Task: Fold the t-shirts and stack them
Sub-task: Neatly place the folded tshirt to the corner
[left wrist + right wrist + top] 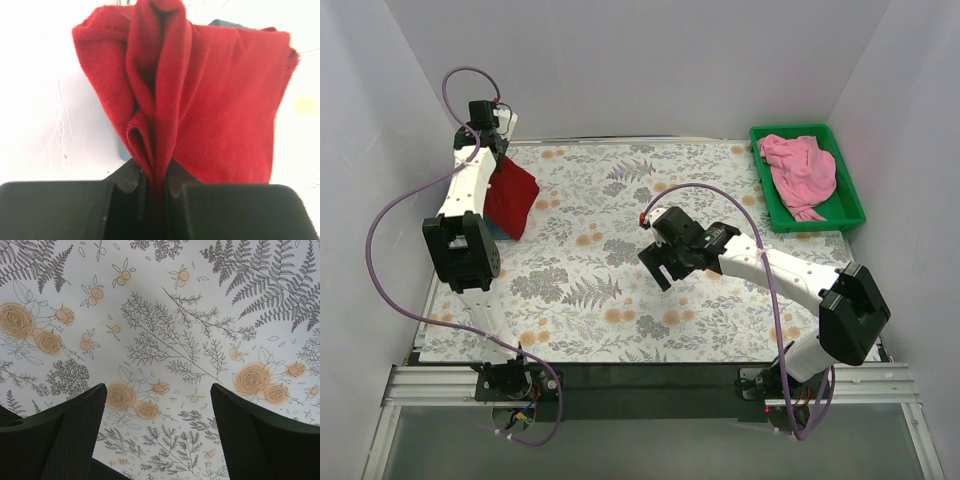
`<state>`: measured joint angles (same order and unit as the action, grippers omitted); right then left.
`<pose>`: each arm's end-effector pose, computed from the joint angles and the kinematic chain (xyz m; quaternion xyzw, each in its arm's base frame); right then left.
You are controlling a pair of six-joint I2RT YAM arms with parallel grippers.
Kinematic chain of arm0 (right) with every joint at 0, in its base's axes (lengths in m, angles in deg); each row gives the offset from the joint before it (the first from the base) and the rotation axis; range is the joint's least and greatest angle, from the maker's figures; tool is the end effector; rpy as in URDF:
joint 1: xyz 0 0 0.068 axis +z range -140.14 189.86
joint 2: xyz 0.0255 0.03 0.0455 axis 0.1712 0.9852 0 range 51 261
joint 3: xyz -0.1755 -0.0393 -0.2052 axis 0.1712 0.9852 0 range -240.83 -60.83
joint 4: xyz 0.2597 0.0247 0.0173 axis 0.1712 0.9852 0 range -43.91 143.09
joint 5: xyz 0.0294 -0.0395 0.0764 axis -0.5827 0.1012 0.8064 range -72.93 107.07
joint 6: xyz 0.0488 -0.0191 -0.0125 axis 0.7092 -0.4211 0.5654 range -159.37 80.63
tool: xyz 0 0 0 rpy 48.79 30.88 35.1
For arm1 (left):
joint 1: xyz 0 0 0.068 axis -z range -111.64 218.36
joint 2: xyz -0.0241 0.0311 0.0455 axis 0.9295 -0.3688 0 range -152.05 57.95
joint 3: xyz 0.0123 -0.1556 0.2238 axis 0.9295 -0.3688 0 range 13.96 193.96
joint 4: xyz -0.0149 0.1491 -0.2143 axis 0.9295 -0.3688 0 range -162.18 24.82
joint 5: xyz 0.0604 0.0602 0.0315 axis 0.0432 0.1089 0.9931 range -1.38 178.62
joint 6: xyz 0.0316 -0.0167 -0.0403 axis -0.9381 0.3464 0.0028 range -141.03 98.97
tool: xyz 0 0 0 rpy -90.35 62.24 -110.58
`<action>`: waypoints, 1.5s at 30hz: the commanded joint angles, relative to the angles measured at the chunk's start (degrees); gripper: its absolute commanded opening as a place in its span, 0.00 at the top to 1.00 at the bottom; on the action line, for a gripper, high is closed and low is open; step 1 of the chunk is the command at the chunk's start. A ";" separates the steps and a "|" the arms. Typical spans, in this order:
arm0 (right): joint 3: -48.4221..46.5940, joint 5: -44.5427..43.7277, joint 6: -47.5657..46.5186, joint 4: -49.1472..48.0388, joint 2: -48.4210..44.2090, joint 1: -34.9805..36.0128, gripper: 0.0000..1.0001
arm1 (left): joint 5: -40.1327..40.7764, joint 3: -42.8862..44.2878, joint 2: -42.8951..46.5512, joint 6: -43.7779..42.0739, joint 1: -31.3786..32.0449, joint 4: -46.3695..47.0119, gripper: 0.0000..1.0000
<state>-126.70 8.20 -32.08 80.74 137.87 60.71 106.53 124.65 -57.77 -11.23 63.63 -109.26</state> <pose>0.2046 0.2427 0.2553 -0.3322 0.8930 0.0785 0.2932 0.4521 0.0483 0.3081 -0.1710 0.9113 0.1304 0.3512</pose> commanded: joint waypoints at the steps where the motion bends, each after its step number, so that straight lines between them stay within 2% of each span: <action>1: -2.69 -0.37 -0.43 0.59 0.75 -0.40 0.24 | 3.18 2.16 -0.64 -1.37 -1.42 -0.05 1.00; 8: -2.34 0.42 -0.43 0.59 2.42 -0.49 0.24 | 7.75 -3.90 -1.88 1.18 -4.14 4.16 1.00; 14: -2.25 0.95 -0.61 0.59 3.66 -0.66 0.25 | 8.97 -9.96 -2.84 0.57 -5.90 13.82 1.00; 21: -1.81 1.30 -0.61 0.59 4.10 -0.75 0.25 | 12.41 -11.02 -5.83 0.48 -6.78 20.76 0.98; 23: -1.72 1.39 -0.61 0.59 4.27 -0.93 0.25 | 12.32 -10.85 -6.44 1.18 -7.30 21.22 0.93; 25: -1.81 1.65 -0.52 0.68 4.36 -1.02 0.25 | 11.18 -10.07 -6.62 2.32 -7.66 21.40 0.91; 28: -1.55 2.01 -0.35 0.68 4.27 -1.19 0.25 | 12.14 -9.88 -6.62 3.82 -8.10 22.27 0.63; 29: -1.37 2.01 -0.43 0.59 4.19 -1.19 0.25 | 13.45 -10.23 -6.54 3.91 -8.27 23.15 0.41; 30: -1.28 2.01 -0.35 0.68 4.10 -1.28 0.25 | 14.68 -10.32 -6.53 3.82 -8.45 23.85 0.38; 32: -1.11 1.92 -0.43 0.50 3.75 -1.45 0.25 | 16.09 -9.80 -6.36 4.78 -9.15 23.77 0.37; 37: -0.14 1.22 -0.17 0.42 2.34 -2.07 0.25 | 18.12 -7.34 -5.49 9.43 -9.77 22.19 0.25; 42: 2.05 -2.21 3.42 0.06 -0.64 -5.14 0.24 | 11.19 -6.36 -1.01 16.82 -7.40 20.26 0.22; 45: 4.16 -3.35 6.32 -0.11 -4.68 -9.88 0.23 | 7.15 -7.42 2.86 21.65 -3.63 20.26 0.22</action>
<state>-123.70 7.72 -29.74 80.70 138.24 54.57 118.64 116.13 -63.21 3.66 55.80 -89.19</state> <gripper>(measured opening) 0.761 0.776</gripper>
